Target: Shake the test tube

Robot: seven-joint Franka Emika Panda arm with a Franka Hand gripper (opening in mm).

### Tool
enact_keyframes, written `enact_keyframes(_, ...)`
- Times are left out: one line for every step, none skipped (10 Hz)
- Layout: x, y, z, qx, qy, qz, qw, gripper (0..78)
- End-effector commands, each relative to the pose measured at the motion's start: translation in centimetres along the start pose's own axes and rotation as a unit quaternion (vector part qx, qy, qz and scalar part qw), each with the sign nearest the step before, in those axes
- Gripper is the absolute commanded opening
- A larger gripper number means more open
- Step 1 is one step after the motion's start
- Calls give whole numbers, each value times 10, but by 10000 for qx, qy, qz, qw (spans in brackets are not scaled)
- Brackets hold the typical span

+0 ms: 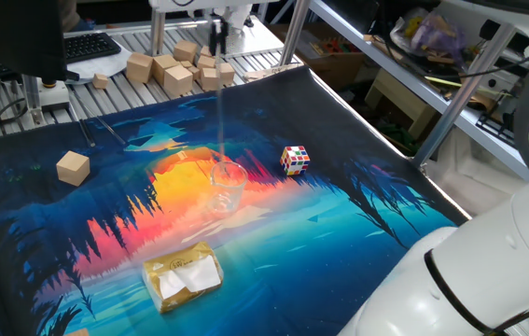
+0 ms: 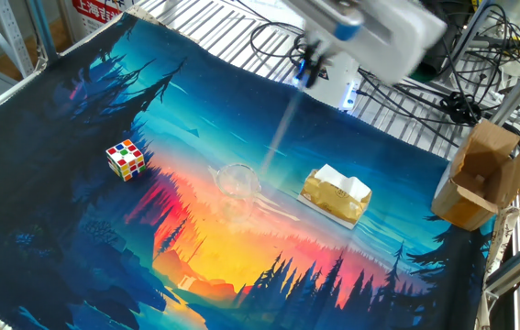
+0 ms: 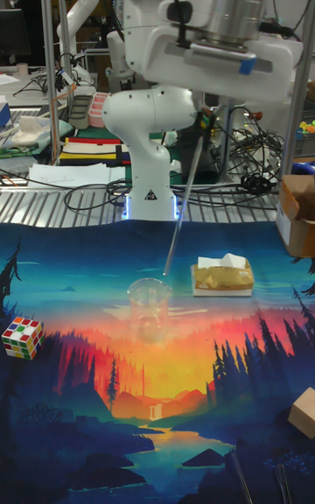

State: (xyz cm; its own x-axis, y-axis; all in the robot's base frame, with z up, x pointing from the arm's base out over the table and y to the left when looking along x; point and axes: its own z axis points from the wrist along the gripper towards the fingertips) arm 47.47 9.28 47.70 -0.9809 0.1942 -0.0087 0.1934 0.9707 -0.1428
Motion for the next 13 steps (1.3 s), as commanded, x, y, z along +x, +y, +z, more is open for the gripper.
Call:
enact_keyframes(-13,-18,-6,-60,76,-216,9997,11)
enact_keyframes(-29,-40,-5,-37,47,-452,9990,11)
enact_keyframes(-40,-56,-5,-31,25,-616,9981,11)
enact_keyframes(-45,-62,-4,-13,16,-683,9977,11)
enact_keyframes(-54,-71,-4,29,-11,-787,9969,11)
enact_keyframes(-57,-73,-5,40,-7,-815,9967,11)
enact_keyframes(-57,-74,-5,47,-11,-832,9965,11)
enact_keyframes(-58,-74,-5,60,-14,-850,9964,11)
enact_keyframes(-58,-74,-5,79,-18,-867,9962,11)
enact_keyframes(-58,-74,-5,69,-5,-882,9961,11)
enact_keyframes(-55,-69,-6,-73,41,-803,9967,11)
enact_keyframes(-49,-54,-9,-178,102,-619,9979,11)
enact_keyframes(-42,-35,-15,-244,159,-419,9987,11)
